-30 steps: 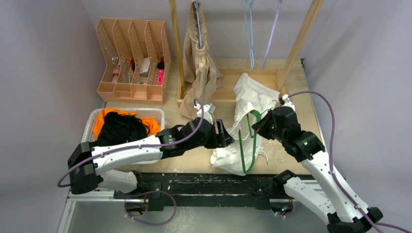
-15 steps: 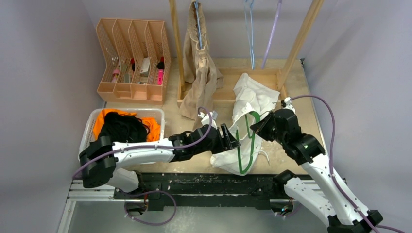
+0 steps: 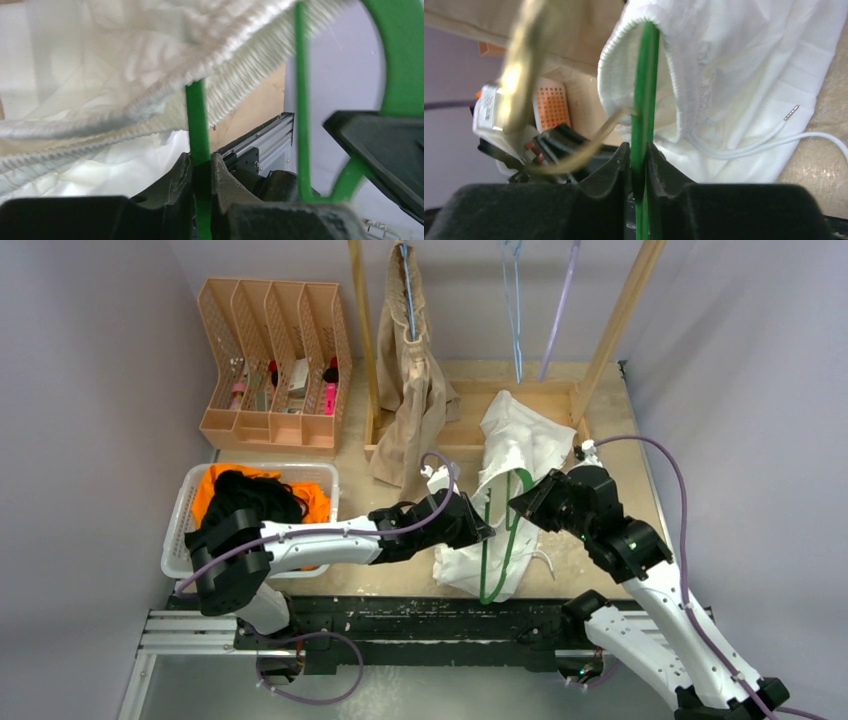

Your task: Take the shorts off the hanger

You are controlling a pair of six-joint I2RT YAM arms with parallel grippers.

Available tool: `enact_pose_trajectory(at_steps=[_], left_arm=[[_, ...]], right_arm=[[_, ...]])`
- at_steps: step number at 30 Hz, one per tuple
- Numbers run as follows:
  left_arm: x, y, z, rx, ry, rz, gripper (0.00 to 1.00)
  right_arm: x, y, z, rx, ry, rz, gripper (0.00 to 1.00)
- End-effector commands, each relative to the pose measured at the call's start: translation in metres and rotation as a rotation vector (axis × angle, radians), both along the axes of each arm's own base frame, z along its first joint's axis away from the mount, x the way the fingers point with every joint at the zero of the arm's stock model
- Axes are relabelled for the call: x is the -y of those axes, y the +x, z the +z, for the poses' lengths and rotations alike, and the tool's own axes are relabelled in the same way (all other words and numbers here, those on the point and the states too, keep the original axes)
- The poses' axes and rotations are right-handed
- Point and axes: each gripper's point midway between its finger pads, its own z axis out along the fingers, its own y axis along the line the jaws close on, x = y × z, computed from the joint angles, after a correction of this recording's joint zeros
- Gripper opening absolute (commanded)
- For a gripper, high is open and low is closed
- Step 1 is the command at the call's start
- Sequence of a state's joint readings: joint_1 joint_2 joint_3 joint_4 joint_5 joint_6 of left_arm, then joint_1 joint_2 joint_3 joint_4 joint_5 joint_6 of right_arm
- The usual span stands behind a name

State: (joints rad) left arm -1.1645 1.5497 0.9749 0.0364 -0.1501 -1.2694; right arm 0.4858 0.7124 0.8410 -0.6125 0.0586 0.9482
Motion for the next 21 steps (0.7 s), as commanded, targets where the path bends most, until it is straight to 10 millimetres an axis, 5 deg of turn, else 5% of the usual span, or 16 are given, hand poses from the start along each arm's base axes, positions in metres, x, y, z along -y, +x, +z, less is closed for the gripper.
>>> enact_pose_trajectory(at_steps=[1,6,13,17,21], left_arm=[[0.014,0.008,0.035,0.041,-0.106,0.004,0.00],[0.019,0.014,0.048,0.015,-0.197,0.066,0.00],[0.014,0.035,0.051,-0.061,-0.310,0.254,0.00],[0.013,0.046,0.053,-0.094,-0.364,0.339,0.00],[0.018,0.056,0.056,-0.108,-0.376,0.391,0.00]], right_arm=[[-0.011,-0.002,0.036,0.097,0.057,0.074,0.25],[-0.019,-0.015,0.027,0.055,0.051,0.163,0.54],[0.001,-0.042,0.021,-0.024,0.003,0.128,0.86],[0.012,-0.058,0.033,0.017,0.025,0.112,0.88],[0.001,-0.069,0.052,0.130,0.079,0.221,0.76]])
